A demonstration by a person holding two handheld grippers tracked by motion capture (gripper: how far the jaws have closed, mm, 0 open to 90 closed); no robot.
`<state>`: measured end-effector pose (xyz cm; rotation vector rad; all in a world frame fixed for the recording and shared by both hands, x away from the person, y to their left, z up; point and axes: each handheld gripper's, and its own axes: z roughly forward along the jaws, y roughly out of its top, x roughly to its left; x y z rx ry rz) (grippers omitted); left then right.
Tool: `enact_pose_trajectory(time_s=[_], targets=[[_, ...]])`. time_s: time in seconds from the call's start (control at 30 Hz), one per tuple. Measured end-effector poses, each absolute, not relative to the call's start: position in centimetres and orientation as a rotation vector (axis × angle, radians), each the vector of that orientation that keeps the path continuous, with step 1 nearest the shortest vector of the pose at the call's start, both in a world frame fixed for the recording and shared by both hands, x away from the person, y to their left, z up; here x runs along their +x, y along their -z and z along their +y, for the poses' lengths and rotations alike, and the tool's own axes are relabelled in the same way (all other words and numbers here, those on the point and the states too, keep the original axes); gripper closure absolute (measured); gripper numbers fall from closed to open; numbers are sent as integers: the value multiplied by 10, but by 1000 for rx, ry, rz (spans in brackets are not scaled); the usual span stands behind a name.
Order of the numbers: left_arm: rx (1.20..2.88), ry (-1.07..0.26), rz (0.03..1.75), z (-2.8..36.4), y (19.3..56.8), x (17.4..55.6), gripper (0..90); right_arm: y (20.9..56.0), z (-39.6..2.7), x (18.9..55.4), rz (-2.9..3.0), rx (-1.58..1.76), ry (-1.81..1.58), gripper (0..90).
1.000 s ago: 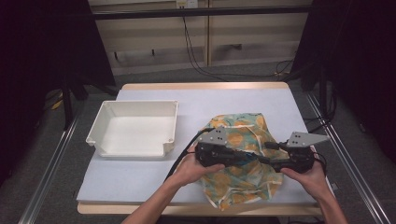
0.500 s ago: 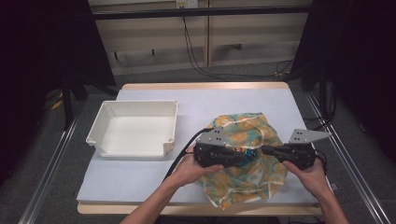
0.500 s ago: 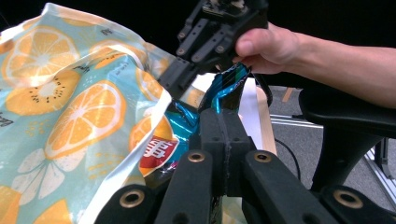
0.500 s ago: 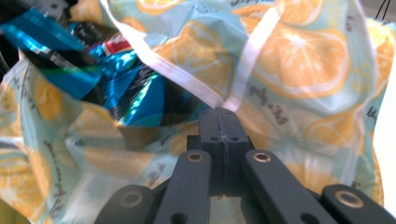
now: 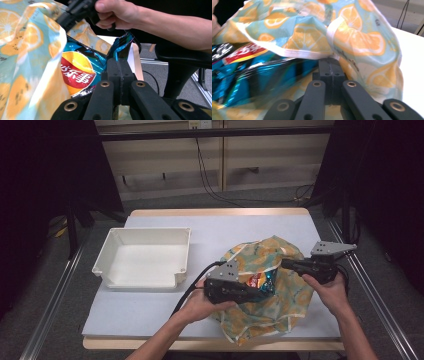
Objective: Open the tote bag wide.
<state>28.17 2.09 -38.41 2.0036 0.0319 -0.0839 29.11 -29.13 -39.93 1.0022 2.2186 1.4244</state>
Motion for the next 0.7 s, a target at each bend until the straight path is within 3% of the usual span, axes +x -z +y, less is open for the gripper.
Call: enact_pose_trajectory(time_s=[0.4,0.7], targets=[[2024,91,15,18,385,278,900,386,-299,310,2159,1033,-1474,900],[1977,102,8,21,377,279,900,399,-300,334,2159,1103,-1481,900]])
